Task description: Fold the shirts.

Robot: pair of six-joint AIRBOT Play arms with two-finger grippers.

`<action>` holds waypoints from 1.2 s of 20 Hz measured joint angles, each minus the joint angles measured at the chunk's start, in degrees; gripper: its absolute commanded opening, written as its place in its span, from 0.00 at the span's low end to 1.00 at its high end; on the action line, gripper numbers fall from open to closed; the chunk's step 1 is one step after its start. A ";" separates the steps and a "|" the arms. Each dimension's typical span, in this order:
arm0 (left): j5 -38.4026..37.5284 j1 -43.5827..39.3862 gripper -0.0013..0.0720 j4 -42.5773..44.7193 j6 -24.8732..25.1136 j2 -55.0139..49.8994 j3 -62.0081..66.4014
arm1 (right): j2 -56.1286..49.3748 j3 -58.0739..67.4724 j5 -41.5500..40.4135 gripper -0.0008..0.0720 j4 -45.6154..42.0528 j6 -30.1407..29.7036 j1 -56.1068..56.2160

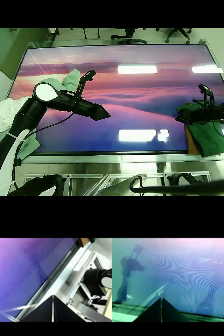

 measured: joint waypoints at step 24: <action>4.63 0.26 0.04 0.68 -0.02 0.00 0.02 | -0.17 -0.02 -2.01 0.05 0.42 0.00 0.00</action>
